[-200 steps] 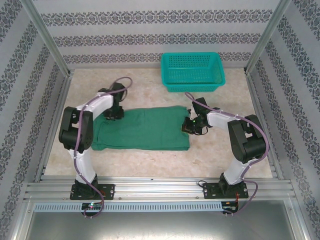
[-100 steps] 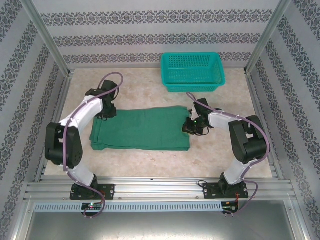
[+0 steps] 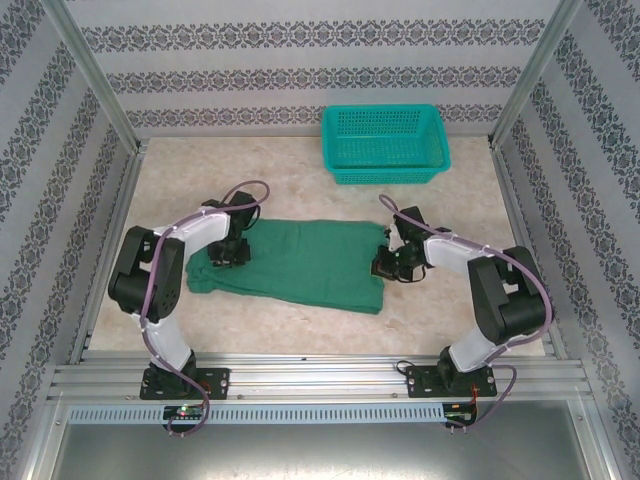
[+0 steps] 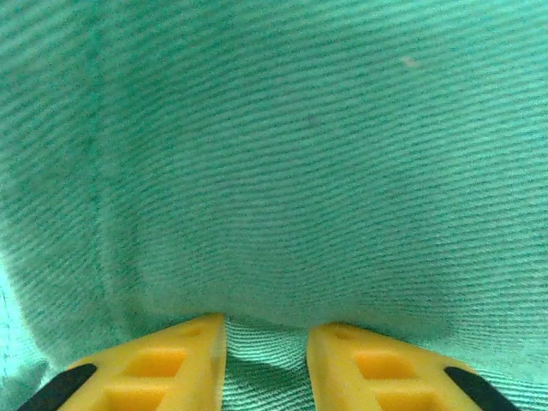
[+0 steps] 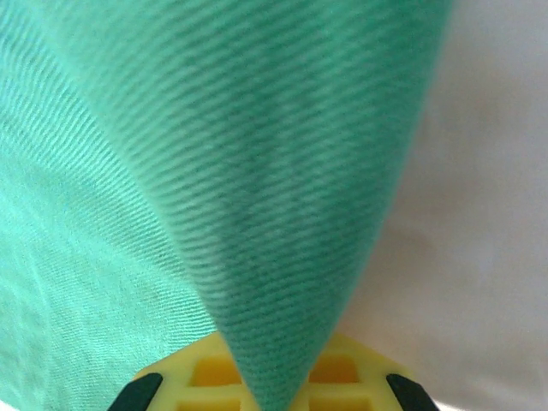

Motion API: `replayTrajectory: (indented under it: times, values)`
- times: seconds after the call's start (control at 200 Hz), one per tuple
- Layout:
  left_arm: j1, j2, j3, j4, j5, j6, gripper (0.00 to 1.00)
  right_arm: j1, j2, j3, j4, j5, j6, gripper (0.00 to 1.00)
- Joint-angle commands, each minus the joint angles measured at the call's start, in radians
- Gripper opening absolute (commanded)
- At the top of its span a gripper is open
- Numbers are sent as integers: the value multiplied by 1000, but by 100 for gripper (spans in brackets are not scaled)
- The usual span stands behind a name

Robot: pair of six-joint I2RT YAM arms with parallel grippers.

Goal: Roll up the long pants

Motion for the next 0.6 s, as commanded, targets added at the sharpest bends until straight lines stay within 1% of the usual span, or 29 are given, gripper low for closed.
replayTrajectory:
  times: [0.0,0.12,0.18,0.31,0.44,0.545,0.595]
  values:
    - [0,141,101,61,46,27,28,87,-85,-73,-92,22,-2,0]
    - [-12,284,312,12,65,96,22,231,-159,-138,-73,18,44,0]
    - [-24,350,418,-3,75,124,21,304,-179,-160,-48,17,70,0]
    - [-58,499,644,-29,116,164,19,450,-158,-164,32,14,115,0]
    - [-85,612,846,-55,150,179,13,581,-77,-54,50,21,94,0]
    - [-90,647,947,-67,157,186,12,673,-9,87,23,17,51,0]
    - [-90,647,976,-69,153,192,12,703,23,156,0,-6,27,0]
